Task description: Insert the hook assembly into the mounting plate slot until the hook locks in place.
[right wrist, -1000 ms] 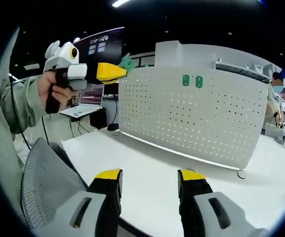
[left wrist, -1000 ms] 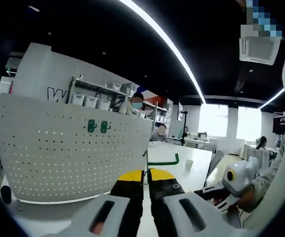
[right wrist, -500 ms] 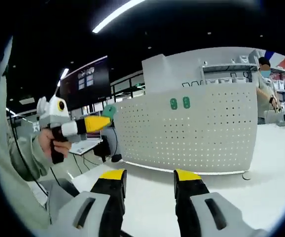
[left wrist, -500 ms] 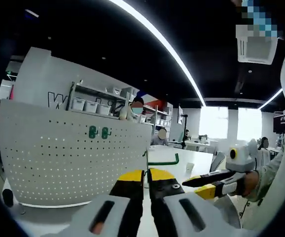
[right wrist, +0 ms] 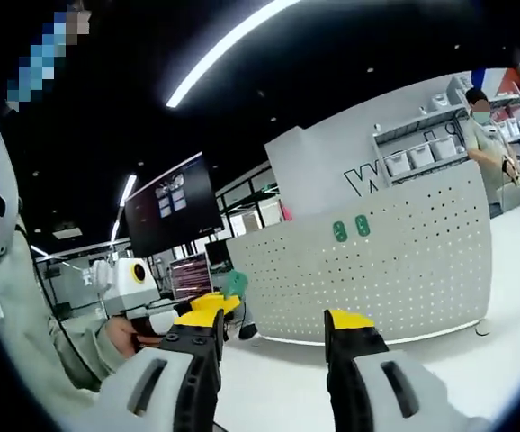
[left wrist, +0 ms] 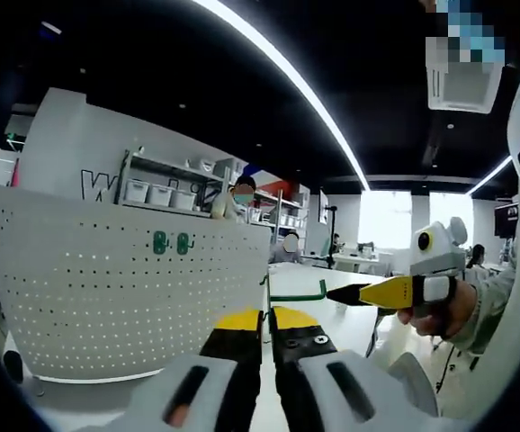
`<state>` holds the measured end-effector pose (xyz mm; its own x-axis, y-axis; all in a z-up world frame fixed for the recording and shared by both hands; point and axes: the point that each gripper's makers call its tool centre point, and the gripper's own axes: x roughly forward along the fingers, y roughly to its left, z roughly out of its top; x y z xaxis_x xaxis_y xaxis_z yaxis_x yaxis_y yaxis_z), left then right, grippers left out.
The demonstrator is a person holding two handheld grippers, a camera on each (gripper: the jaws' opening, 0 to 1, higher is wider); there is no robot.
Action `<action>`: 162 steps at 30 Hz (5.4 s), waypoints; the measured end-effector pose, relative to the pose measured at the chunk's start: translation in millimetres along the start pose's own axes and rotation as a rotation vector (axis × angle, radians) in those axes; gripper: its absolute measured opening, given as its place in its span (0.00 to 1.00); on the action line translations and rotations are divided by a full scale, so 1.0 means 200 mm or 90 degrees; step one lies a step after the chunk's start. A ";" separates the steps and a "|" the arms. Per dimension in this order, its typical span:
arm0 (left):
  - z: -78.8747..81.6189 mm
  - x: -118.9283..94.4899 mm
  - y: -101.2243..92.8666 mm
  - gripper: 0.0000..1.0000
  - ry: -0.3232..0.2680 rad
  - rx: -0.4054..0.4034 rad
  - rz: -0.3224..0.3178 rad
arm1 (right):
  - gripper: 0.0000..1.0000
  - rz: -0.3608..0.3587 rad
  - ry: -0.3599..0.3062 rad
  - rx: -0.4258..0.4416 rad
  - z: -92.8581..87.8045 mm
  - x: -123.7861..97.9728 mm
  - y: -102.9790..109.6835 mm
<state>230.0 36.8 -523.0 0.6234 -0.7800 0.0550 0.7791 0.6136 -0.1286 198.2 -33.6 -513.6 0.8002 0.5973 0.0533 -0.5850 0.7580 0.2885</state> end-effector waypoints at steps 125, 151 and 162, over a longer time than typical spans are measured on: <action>-0.31 -0.11 -0.02 0.43 0.121 0.028 0.080 | 0.01 -0.073 -0.044 -0.107 0.23 0.07 -0.22; -0.45 -0.12 0.08 0.44 0.163 0.007 0.100 | 0.01 -0.149 -0.034 -0.156 0.25 0.24 -0.53; -0.47 -0.10 0.10 0.43 0.168 0.000 0.095 | 0.01 -0.172 -0.049 -0.168 0.32 0.38 -0.65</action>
<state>227.1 53.7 -619.2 0.6925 -0.6861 -0.2232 0.6800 0.7240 -0.1158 344.0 -102.8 -485.1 0.9317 0.3534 0.0840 -0.3580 0.9326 0.0464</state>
